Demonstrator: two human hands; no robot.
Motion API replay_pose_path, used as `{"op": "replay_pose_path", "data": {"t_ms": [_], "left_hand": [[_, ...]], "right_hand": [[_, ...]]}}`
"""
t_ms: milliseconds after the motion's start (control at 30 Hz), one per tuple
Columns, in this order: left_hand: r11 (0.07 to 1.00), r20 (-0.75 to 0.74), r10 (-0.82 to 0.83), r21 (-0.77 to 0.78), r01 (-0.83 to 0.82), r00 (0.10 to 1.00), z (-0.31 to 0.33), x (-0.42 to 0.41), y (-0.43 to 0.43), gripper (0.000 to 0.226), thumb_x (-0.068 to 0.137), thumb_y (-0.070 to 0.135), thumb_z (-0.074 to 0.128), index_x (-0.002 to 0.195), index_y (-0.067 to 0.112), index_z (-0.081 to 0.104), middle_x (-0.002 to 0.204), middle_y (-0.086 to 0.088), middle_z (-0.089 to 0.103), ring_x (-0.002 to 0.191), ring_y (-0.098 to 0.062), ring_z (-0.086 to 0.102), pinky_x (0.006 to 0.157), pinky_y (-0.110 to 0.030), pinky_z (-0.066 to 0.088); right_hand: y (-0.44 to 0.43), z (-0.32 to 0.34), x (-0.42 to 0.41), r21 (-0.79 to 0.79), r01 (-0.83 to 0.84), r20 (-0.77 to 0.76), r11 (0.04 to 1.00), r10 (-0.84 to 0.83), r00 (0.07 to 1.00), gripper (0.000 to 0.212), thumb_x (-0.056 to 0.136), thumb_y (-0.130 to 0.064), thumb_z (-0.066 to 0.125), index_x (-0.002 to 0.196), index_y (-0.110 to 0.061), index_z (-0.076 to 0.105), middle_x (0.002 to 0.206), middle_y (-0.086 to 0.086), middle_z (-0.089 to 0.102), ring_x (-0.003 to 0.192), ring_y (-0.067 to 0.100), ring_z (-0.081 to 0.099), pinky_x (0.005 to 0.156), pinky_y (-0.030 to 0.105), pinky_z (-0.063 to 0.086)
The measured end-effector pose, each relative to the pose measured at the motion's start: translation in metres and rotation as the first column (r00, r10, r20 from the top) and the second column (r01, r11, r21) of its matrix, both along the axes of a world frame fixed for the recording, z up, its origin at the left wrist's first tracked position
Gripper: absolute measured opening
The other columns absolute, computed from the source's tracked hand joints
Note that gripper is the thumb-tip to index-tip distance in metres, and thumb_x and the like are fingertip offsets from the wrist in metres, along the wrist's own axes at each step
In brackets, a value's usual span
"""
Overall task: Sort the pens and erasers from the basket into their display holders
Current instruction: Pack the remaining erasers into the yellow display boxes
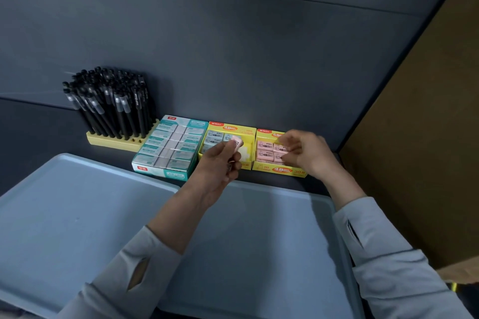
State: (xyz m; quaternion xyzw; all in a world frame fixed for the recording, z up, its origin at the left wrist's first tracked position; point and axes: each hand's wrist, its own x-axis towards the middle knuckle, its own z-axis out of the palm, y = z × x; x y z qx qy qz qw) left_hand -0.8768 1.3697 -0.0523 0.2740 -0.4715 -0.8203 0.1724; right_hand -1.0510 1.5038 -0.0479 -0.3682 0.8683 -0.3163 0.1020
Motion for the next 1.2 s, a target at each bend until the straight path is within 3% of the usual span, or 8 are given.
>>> {"op": "replay_pose_path", "data": {"t_ms": [100,267,433,567,667,800,1000,1200], "left_hand": [[1.0,0.009,0.016,0.006,-0.016,1.0,0.001,0.001,0.0,0.017,0.104,0.016,0.041,0.098,0.01,0.055,0.077,-0.003,0.05,0.062,-0.011,0.045,0.039,-0.013,0.031],[0.999,0.017,0.015,-0.041,-0.015,1.0,0.002,-0.002,0.002,0.02,0.104,0.008,0.04,0.114,0.007,0.057,0.088,-0.005,0.062,0.068,-0.01,0.046,0.039,-0.012,0.034],[0.992,0.028,-0.019,-0.126,0.023,0.999,0.001,-0.005,0.004,0.009,0.101,0.01,0.047,0.104,0.007,0.055,0.085,-0.003,0.07,0.062,-0.008,0.044,0.039,-0.013,0.033],[0.985,0.049,-0.032,-0.169,0.04,0.998,-0.002,-0.008,0.007,0.005,0.099,0.014,0.054,0.095,0.009,0.054,0.079,-0.003,0.07,0.059,-0.008,0.043,0.04,-0.013,0.033],[0.973,0.064,-0.056,-0.218,0.069,0.996,-0.001,-0.01,0.013,0.01,0.097,0.015,0.056,0.088,0.013,0.053,0.072,-0.001,0.066,0.054,-0.006,0.041,0.04,-0.013,0.031],[0.969,0.064,-0.089,-0.225,0.101,0.994,-0.001,-0.01,0.012,0.014,0.1,0.011,0.05,0.087,0.015,0.056,0.073,-0.001,0.052,0.055,-0.008,0.034,0.043,-0.015,0.029],[0.998,-0.025,0.004,0.063,-0.003,1.0,0.0,-0.011,0.007,0.049,0.081,-0.026,0.025,0.089,0.009,0.058,0.091,-0.009,0.055,0.077,-0.017,0.05,0.069,-0.024,0.048],[0.994,-0.049,-0.113,-0.002,0.113,0.992,-0.01,0.001,0.003,0.063,0.078,-0.03,0.026,0.107,0.014,0.06,0.123,-0.007,0.054,0.122,-0.027,0.054,0.109,-0.038,0.039]], "right_hand": [[0.001,-0.004,-0.001,0.105,0.033,-0.103,0.994,-0.022,0.994,0.024,0.07,-0.016,0.088,0.089,-0.023,0.074,0.089,-0.004,0.07,0.084,0.013,0.065,0.084,0.034,0.056],[-0.005,-0.004,-0.002,0.146,0.043,-0.131,0.988,-0.024,0.991,0.019,0.07,-0.018,0.088,0.083,-0.026,0.076,0.088,-0.003,0.071,0.087,0.017,0.065,0.087,0.036,0.054],[-0.004,-0.003,0.002,0.109,0.083,-0.164,0.991,-0.065,0.984,0.011,0.075,-0.016,0.084,0.08,-0.023,0.076,0.086,-0.006,0.072,0.082,0.012,0.067,0.082,0.034,0.057],[-0.015,0.016,0.026,-0.259,0.075,0.26,0.963,-0.006,0.966,0.015,0.093,-0.022,0.066,0.089,-0.01,0.073,0.072,-0.001,0.069,0.056,0.0,0.062,0.054,0.017,0.051],[-0.025,0.021,0.04,-0.322,0.033,0.468,0.946,0.129,0.874,0.016,0.094,-0.024,0.065,0.096,-0.009,0.071,0.072,0.011,0.067,0.057,0.013,0.06,0.051,0.021,0.05],[-0.015,0.025,0.034,-0.398,0.164,0.628,0.903,0.137,0.766,0.003,0.09,-0.006,0.068,0.091,-0.003,0.069,0.065,0.006,0.068,0.052,0.01,0.062,0.054,0.018,0.054],[0.005,0.019,0.03,-0.427,0.149,0.64,0.892,0.182,0.746,0.016,0.083,0.01,0.068,0.092,-0.003,0.071,0.097,0.016,0.074,0.09,0.033,0.072,0.085,0.039,0.059],[0.015,0.016,0.026,-0.447,0.164,0.578,0.879,0.145,0.803,0.022,0.08,0.011,0.07,0.099,0.0,0.072,0.093,0.006,0.075,0.084,0.015,0.073,0.069,0.02,0.058]]}}
